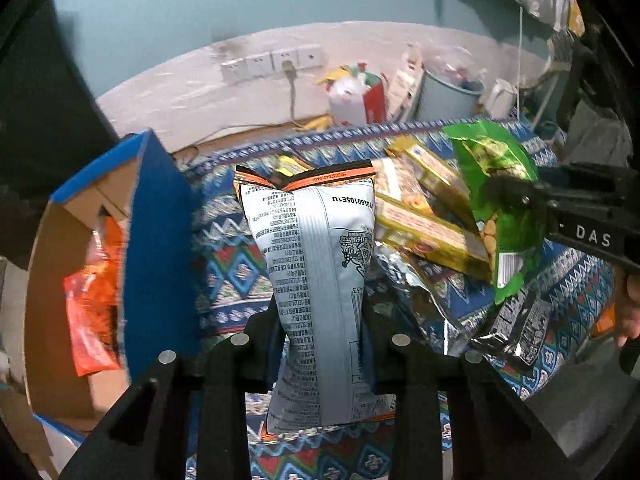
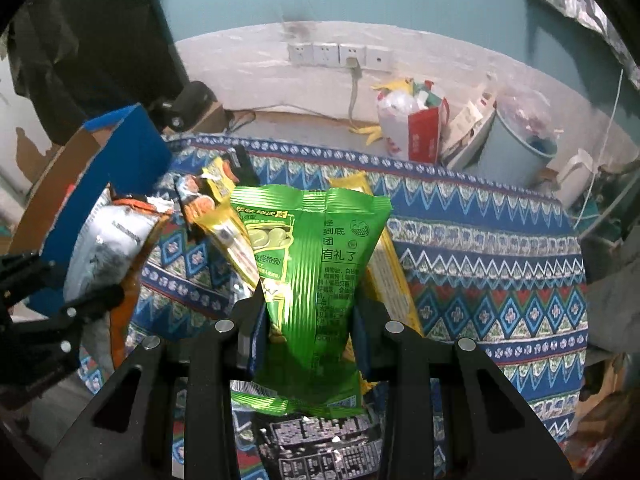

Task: Organize snacks
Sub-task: 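Carry both bags over the cardboard box and release them inside, then move both tools back over the remaining snacks, then grasp the long yellow snack bar with the right tool while the left tool grasps the silver foil bag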

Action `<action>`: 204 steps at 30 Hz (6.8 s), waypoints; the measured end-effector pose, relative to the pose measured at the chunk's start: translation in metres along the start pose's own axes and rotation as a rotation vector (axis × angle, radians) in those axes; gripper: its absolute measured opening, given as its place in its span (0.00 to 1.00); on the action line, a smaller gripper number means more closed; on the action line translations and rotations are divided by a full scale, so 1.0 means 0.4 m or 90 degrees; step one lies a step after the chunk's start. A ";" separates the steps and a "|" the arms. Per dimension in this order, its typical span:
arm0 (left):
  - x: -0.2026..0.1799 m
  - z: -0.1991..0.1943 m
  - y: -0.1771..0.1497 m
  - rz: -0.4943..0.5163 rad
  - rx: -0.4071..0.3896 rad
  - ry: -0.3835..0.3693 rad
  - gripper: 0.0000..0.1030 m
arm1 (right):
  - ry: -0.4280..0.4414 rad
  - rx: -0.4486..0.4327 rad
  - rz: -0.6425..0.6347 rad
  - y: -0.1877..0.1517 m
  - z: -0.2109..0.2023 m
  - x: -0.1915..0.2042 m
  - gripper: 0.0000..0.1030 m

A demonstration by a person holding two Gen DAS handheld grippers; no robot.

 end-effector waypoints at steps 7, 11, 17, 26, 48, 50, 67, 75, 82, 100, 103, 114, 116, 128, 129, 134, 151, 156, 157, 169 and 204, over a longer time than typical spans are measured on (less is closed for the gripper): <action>0.037 -0.057 0.027 -0.017 -0.050 0.014 0.31 | 0.003 -0.031 -0.023 0.037 -0.034 0.033 0.32; 0.053 -0.090 0.037 -0.027 -0.071 0.014 0.31 | 0.010 -0.044 -0.031 0.054 -0.050 0.054 0.32; 0.086 -0.127 0.045 -0.046 -0.091 0.010 0.31 | 0.014 -0.062 -0.043 0.080 -0.070 0.080 0.32; 0.149 -0.170 0.058 -0.074 -0.121 0.016 0.31 | 0.025 -0.084 -0.055 0.135 -0.087 0.128 0.32; 0.403 -0.213 0.075 -0.195 -0.163 0.072 0.31 | 0.082 -0.116 -0.107 0.292 -0.060 0.322 0.32; 0.428 -0.209 0.073 -0.208 -0.160 0.080 0.31 | 0.087 -0.116 -0.110 0.305 -0.054 0.338 0.32; 0.580 -0.131 0.047 -0.261 -0.108 0.147 0.31 | 0.151 -0.108 -0.155 0.414 0.017 0.525 0.32; 0.620 -0.132 0.031 -0.292 -0.095 0.160 0.40 | 0.174 -0.095 -0.170 0.441 0.041 0.599 0.32; 0.645 -0.160 0.024 -0.304 -0.108 0.171 0.41 | 0.187 -0.076 -0.180 0.456 0.066 0.660 0.32; 0.595 -0.189 0.035 -0.287 -0.126 0.148 0.49 | 0.173 -0.069 -0.166 0.429 0.050 0.615 0.60; 0.566 -0.185 0.040 -0.274 -0.123 0.134 0.49 | 0.163 -0.075 -0.155 0.419 0.030 0.574 0.63; 0.395 -0.179 0.058 -0.205 -0.113 0.079 0.56 | 0.109 -0.072 -0.145 0.350 -0.018 0.404 0.63; 0.364 -0.172 0.060 -0.189 -0.108 0.070 0.58 | 0.100 -0.069 -0.145 0.335 -0.023 0.378 0.63; 0.213 -0.127 0.061 -0.125 -0.073 0.038 0.59 | 0.069 -0.042 -0.124 0.217 -0.037 0.208 0.63; 0.202 -0.122 0.062 -0.120 -0.070 0.035 0.59 | 0.068 -0.039 -0.122 0.207 -0.037 0.194 0.63; 0.151 -0.089 0.056 -0.097 -0.049 0.030 0.60 | 0.066 -0.027 -0.112 0.163 -0.024 0.132 0.63; 0.043 0.057 0.041 -0.049 0.018 0.009 0.60 | 0.099 0.056 -0.133 0.035 0.123 0.043 0.63; 0.032 0.101 0.034 -0.045 0.041 0.009 0.60 | 0.107 0.083 -0.143 0.011 0.169 0.041 0.63; 0.028 0.108 0.033 -0.042 0.044 0.012 0.60 | 0.106 0.087 -0.144 0.007 0.176 0.040 0.63; 0.010 0.174 0.037 -0.052 0.089 0.006 0.60 | 0.105 0.140 -0.181 -0.041 0.270 0.041 0.45; -0.185 0.359 -0.013 -0.071 0.201 0.002 0.62 | 0.081 0.018 -0.016 -0.021 0.137 -0.155 0.31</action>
Point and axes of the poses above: each gripper's, at about its wrist camera, not at the fingertips, and z roughly the way its jaws point, x to its left, y to its top, the point moved 1 cm from there along z, roughly the way its jaws point, and after that the axes turned 15 degrees about -z, right-handed, at the moved point
